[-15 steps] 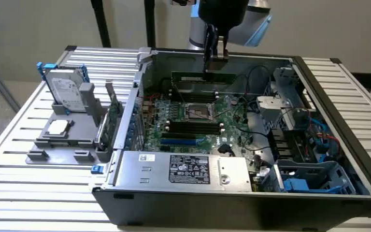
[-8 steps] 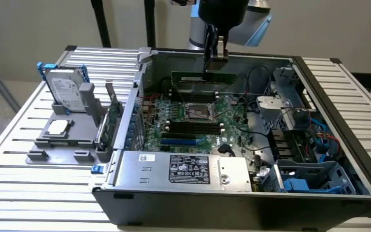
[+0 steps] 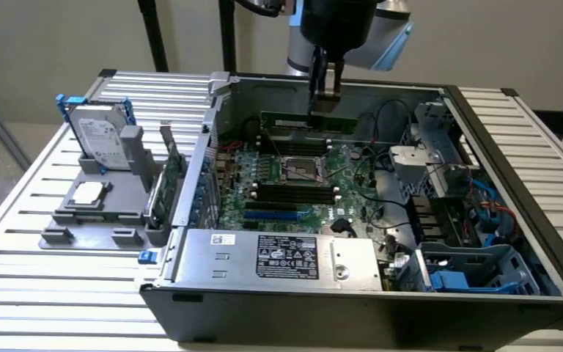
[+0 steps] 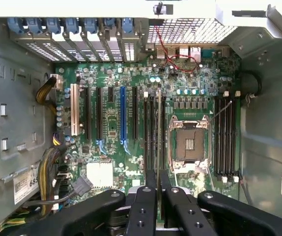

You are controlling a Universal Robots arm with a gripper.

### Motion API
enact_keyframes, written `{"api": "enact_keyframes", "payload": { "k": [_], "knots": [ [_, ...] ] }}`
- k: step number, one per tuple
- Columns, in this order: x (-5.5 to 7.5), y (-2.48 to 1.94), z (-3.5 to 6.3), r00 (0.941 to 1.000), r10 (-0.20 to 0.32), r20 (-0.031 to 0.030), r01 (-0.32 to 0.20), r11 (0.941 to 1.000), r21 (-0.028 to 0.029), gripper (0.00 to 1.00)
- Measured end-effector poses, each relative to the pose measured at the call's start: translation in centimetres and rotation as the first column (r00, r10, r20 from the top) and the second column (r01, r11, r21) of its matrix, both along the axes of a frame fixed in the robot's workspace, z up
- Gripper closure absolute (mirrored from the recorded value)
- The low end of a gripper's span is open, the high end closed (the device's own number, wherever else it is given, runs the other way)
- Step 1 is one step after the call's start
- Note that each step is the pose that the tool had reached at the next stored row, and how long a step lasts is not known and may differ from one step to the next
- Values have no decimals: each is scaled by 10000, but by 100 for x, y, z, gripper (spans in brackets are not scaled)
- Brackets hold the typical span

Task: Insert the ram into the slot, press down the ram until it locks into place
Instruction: 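Insert the ram into the slot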

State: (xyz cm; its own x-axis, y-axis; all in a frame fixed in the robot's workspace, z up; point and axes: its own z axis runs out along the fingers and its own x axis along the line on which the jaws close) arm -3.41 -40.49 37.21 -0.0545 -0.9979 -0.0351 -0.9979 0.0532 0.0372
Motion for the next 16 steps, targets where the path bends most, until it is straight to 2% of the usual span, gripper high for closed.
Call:
{"api": "enact_keyframes", "payload": {
  "k": [10,16],
  "knots": [
    [7,0,-182,10000,-33,0,33,10000,-6,87],
    [16,0,-291,9994,340,0,-340,9994,-4,87]
  ]
}}
